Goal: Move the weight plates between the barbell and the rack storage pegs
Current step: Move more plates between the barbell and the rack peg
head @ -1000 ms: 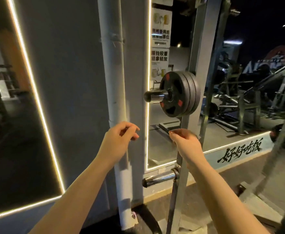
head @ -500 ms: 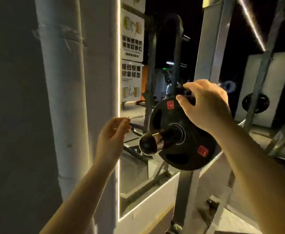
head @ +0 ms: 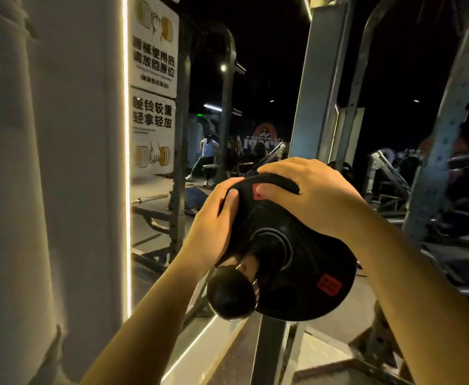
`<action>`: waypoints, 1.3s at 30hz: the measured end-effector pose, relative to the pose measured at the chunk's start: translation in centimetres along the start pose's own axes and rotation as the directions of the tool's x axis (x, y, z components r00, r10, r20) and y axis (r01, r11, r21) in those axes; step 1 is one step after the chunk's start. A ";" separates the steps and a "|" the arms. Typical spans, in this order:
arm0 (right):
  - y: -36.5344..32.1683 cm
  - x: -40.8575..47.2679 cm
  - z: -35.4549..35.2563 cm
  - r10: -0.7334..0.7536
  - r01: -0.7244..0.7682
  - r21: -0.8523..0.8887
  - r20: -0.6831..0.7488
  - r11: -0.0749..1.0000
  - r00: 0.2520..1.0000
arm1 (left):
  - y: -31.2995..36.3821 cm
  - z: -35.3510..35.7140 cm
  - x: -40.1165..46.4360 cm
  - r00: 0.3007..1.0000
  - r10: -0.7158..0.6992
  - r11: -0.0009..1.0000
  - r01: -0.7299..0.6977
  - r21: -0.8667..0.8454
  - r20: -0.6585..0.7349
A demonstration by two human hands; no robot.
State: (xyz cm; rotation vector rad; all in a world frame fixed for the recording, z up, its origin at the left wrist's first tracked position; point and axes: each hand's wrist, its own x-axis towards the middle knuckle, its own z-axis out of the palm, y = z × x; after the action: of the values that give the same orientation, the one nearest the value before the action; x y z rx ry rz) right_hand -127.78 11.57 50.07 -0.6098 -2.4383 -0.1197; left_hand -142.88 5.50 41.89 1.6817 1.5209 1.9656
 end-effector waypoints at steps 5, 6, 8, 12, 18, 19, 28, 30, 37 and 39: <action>0.4 0.1 0.2 0.049 -0.049 -0.006 -0.020 0.999 0.999 | -0.4 -0.2 -0.1 1.000 -0.003 1.000 0.003 -0.025 0.002; 0.5 0.2 0.2 0.058 -0.058 0.005 -0.016 0.998 0.998 | -0.2 -0.1 0.0 1.000 0.009 0.999 -0.008 -0.032 0.001; 0.5 0.3 0.4 0.073 -0.074 0.021 0.004 0.997 0.997 | -0.1 0.0 -0.2 1.000 0.014 0.998 -0.014 -0.065 -0.007; 0.2 0.6 0.3 0.076 -0.076 0.005 0.024 0.997 0.997 | -0.3 0.3 -0.5 0.999 0.023 0.998 -0.026 -0.060 -0.048; -1.2 1.6 -0.1 0.038 -0.025 -0.123 0.103 0.992 0.994 | -1.6 0.4 -1.6 0.992 -0.089 0.970 0.065 -0.232 -0.093; -1.4 1.9 -0.1 0.030 -0.014 -0.131 0.123 0.991 0.992 | -1.8 0.4 -1.8 0.990 -0.104 0.961 0.074 -0.266 -0.100; -1.5 2.0 0.0 0.000 0.015 -0.102 0.145 0.995 0.989 | -1.6 0.4 -1.9 0.985 -0.141 0.940 0.101 -0.327 -0.101; -1.4 1.7 0.1 -0.005 0.016 -0.099 0.112 0.995 0.994 | -1.3 0.2 -1.8 0.987 -0.132 0.951 0.101 -0.294 -0.089; -0.2 -1.3 1.2 0.005 0.014 0.095 -0.198 0.995 0.980 | 0.9 0.3 -0.2 1.000 -0.003 0.999 0.002 -0.040 -0.013; 0.3 -3.1 1.9 0.033 0.033 0.208 -0.306 0.978 0.951 | 2.0 0.4 0.4 0.999 0.039 0.994 -0.039 0.107 0.002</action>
State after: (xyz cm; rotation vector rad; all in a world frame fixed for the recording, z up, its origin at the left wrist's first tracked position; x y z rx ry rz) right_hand -126.47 10.99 46.71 -0.4583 -2.1129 0.0422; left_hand -141.75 5.07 43.56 1.7659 1.6324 1.9352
